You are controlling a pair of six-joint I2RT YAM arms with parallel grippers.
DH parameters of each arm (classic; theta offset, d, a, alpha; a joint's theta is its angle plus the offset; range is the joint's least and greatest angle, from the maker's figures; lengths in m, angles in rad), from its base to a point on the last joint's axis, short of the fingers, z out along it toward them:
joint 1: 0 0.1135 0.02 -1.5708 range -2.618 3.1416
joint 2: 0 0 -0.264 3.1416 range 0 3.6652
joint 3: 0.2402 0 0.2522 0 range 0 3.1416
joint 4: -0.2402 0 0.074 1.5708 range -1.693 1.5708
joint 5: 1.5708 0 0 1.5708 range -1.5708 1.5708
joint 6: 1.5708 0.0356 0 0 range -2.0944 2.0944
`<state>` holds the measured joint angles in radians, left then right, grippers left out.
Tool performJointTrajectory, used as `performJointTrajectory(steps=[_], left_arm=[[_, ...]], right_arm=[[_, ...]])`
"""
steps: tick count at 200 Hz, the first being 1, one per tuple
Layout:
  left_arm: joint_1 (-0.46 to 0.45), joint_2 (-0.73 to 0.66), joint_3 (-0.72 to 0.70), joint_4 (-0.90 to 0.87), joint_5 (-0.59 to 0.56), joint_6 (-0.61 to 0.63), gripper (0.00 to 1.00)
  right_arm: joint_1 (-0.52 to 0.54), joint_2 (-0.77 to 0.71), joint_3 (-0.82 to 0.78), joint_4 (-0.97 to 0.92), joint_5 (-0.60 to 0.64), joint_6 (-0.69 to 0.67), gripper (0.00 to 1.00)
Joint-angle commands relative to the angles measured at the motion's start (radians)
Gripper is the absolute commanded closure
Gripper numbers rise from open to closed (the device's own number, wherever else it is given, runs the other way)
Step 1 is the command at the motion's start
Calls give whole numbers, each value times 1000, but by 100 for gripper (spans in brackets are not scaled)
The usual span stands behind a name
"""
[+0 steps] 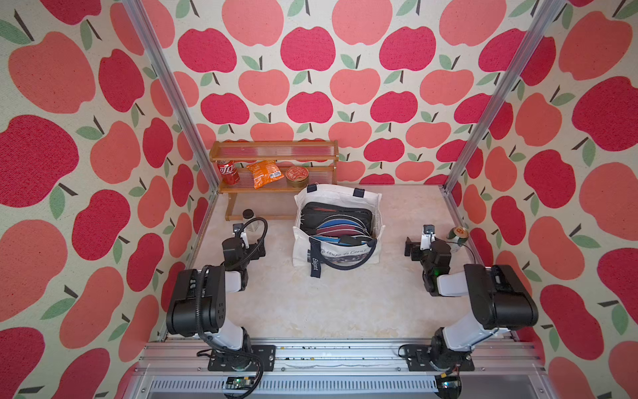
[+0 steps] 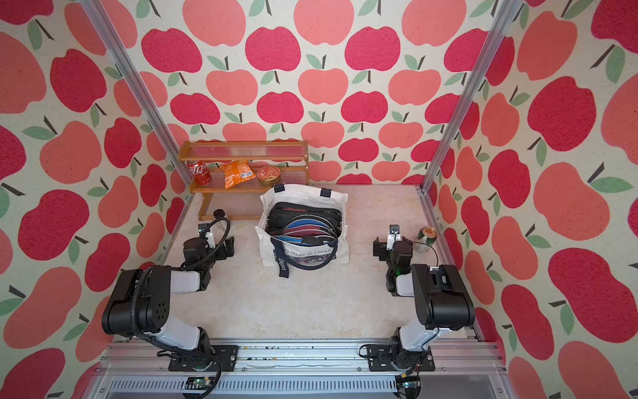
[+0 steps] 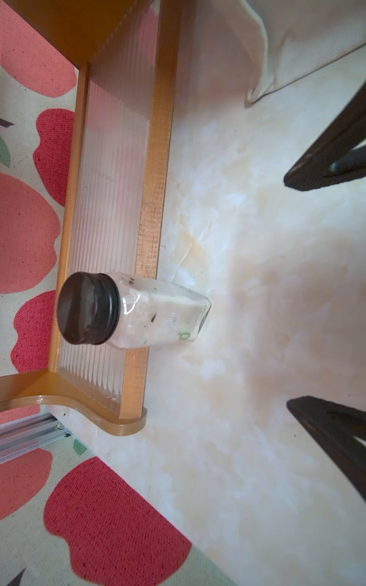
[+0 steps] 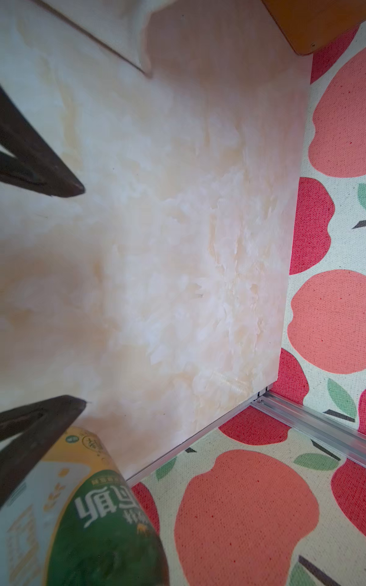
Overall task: Remove the ping pong set from the canvas bag
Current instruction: Move the canvas bag to the center of the board.
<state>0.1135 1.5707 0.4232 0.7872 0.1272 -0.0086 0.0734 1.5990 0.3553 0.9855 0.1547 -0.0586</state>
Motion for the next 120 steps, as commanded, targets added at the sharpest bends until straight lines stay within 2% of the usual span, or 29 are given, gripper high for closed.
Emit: performJointTrajectory(steps=[1,120], left_arm=[[4,2,0,12,-8,4,1],[10,0,0,13,3,1,1]], right_arm=[[-3,-17,11,-7,-10,14,1],[-3,-17,10,-7,-11,14,1]])
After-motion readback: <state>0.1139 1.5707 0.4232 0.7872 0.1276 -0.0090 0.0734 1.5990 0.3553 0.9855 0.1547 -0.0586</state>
